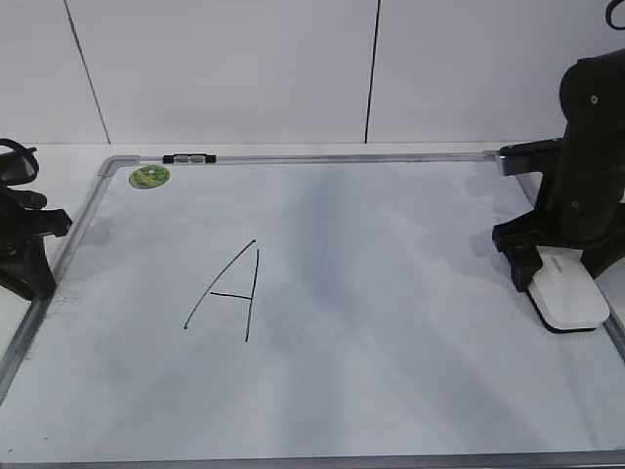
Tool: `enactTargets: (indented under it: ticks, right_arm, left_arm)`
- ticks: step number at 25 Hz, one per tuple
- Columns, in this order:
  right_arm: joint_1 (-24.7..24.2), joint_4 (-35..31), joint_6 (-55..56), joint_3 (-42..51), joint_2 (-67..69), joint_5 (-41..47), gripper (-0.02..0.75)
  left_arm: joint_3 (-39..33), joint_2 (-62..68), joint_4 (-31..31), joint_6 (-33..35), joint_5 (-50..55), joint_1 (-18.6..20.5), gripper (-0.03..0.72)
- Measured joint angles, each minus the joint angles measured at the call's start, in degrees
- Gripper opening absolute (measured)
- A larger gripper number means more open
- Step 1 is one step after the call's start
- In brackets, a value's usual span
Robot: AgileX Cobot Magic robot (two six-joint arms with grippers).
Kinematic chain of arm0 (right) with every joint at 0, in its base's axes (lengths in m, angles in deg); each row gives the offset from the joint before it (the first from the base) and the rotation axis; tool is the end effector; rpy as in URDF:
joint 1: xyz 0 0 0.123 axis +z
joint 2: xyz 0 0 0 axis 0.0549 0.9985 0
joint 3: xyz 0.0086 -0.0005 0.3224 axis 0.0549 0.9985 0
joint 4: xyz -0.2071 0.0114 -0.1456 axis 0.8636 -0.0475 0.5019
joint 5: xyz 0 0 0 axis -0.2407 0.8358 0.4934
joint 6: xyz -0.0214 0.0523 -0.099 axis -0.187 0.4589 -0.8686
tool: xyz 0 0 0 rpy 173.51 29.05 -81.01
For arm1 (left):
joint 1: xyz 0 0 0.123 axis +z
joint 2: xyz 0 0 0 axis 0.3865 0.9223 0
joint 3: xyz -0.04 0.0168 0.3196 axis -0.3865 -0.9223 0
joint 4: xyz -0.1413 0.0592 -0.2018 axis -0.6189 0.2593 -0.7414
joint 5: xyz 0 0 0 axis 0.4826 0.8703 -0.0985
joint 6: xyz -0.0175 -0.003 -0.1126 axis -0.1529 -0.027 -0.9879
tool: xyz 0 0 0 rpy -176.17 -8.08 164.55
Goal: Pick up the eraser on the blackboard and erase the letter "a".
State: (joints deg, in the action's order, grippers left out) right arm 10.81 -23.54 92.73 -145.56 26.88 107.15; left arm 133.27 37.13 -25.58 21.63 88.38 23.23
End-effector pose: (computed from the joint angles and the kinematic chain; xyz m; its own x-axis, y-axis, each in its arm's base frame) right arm 0.3873 0.0337 0.1823 -0.9931 -0.0905 -0.0751 -0.0779 0.9845 -0.1569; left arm 0.3789 -0.0237 0.1626 -0.9981 -0.0585 -0.0187 -0.0524 0.9698 -0.2381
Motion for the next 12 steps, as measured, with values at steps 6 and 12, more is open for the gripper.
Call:
enactTargets:
  ticks: [6,12]
  right_arm:
    - [0.0,-0.46,0.0,-1.86,0.47,2.45,0.67]
    - [0.0,-1.33,0.0,-8.2,0.59,7.6,0.67]
  left_arm:
    - [0.0,0.0,1.37,0.0,-0.11,0.0,0.268]
    - [0.0,-0.12,1.91,0.0,-0.23,0.1,0.352]
